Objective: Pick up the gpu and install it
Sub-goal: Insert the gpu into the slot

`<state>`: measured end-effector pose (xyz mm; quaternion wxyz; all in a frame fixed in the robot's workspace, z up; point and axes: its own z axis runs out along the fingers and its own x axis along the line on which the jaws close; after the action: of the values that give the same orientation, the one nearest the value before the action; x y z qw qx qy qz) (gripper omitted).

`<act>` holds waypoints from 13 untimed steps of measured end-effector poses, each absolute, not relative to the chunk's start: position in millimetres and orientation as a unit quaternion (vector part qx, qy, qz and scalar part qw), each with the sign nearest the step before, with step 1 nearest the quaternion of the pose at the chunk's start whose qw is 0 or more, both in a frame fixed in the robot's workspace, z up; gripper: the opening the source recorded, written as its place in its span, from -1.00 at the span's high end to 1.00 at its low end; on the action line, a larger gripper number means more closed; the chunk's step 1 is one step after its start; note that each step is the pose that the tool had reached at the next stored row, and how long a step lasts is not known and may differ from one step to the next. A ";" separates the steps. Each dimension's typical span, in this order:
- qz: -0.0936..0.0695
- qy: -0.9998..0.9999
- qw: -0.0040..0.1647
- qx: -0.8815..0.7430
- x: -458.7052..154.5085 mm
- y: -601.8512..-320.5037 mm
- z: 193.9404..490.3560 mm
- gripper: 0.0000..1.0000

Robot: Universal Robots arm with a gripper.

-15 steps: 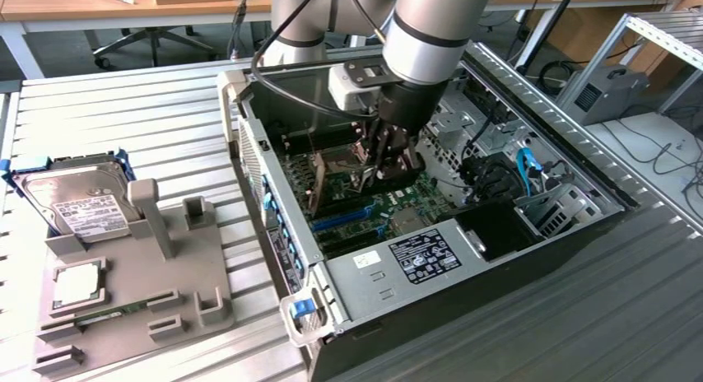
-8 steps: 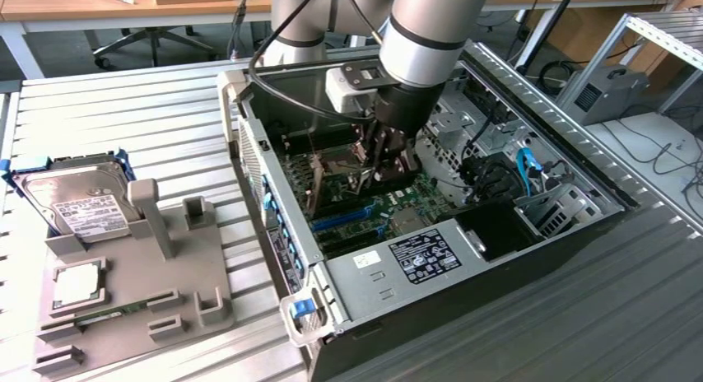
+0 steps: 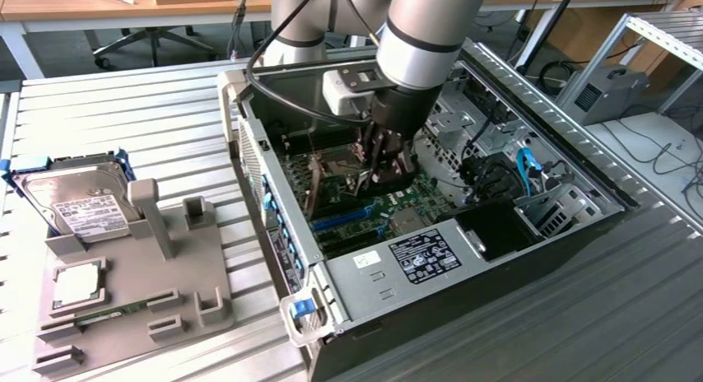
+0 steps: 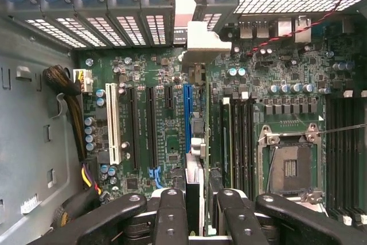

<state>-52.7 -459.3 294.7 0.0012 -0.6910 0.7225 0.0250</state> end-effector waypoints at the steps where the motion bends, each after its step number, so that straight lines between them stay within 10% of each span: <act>1: 0.025 0.722 0.001 -0.691 -53.1 -459.3 294.2 0.48; 13: 0.025 0.722 0.001 -0.691 -55.4 -459.3 290.4 0.48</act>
<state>-55.4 -459.3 290.4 0.0012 -0.6910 0.7225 0.0250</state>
